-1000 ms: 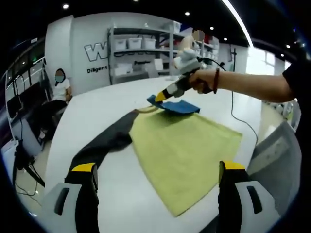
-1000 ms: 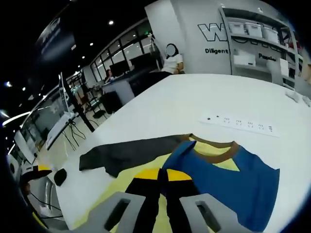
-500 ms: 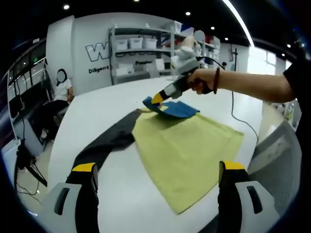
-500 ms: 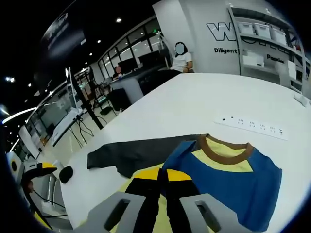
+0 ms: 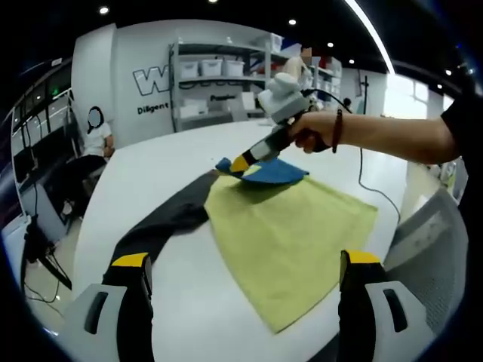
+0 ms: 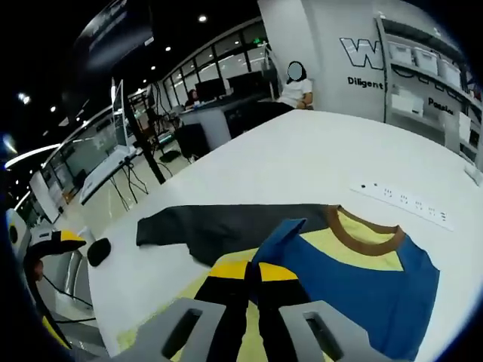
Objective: Fold the garment on the visible template until the final outline fits inside the template.
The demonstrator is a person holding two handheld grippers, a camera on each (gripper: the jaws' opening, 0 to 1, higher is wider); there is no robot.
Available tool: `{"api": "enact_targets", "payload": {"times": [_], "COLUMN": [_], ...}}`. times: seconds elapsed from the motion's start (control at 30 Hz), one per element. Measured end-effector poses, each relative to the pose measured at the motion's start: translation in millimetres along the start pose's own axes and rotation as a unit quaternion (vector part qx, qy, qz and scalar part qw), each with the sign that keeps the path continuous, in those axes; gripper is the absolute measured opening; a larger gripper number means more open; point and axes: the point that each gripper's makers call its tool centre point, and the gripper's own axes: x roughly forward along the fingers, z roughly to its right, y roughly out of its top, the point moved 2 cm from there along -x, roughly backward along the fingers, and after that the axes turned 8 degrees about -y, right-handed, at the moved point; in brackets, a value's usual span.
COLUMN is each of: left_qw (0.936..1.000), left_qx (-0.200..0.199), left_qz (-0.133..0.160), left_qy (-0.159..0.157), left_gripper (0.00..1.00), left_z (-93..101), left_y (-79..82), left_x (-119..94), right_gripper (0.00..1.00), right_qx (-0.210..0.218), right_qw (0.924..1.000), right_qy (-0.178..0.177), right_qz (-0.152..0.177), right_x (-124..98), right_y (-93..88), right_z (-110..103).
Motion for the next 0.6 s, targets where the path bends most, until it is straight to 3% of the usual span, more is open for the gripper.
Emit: {"api": "enact_targets", "payload": {"times": [0.6], "left_qw": [1.0], "left_qx": [-0.004], "left_qz": [0.002], "left_qy": [-0.001], "left_gripper": [0.99], "left_z": [0.3], "left_y": [-0.4], "left_x": [-0.4], "right_gripper": [0.0], "right_qx": [-0.044], "right_qw": [0.9988], "right_qy": [0.016], "right_qz": [-0.015], "right_x": [7.3], "right_y": [-21.4], "right_z": [-28.0]}}
